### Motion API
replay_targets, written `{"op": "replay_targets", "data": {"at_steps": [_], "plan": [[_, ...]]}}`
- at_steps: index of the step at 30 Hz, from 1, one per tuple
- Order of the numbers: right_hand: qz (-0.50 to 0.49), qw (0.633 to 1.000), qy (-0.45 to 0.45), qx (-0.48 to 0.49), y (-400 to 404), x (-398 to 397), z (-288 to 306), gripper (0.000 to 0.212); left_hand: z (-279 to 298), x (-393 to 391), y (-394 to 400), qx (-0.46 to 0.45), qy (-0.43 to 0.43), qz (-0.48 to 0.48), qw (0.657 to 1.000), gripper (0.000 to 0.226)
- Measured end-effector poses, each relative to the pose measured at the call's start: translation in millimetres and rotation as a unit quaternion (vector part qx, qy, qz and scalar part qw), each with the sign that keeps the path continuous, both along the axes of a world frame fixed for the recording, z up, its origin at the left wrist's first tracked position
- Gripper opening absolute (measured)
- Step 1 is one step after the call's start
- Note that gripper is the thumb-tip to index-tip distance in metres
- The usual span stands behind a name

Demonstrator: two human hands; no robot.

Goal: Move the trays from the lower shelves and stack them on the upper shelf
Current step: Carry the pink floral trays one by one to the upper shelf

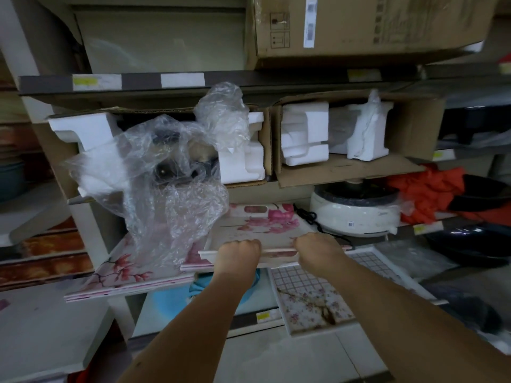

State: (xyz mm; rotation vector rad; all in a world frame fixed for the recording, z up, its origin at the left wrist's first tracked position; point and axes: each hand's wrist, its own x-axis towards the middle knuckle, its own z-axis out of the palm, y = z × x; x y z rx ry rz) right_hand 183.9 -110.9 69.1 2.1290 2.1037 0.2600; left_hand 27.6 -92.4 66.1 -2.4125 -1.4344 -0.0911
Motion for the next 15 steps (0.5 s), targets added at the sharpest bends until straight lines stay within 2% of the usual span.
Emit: {"op": "replay_targets", "data": {"at_steps": [10,13,15], "plan": [[0.077,0.997,-0.005,0.010,-60,28,29,0.026,13,26,-65,0.020,-0.024,0.059,0.998,0.027],[0.120,0.993,-0.009,0.006,-85,42,38,0.012,17,38,-94,0.022,-0.028,0.094,0.995,0.029],[0.139,0.990,-0.009,0.017,-100,49,41,0.020,20,45,-115,0.025,-0.026,0.113,0.993,0.029]]}}
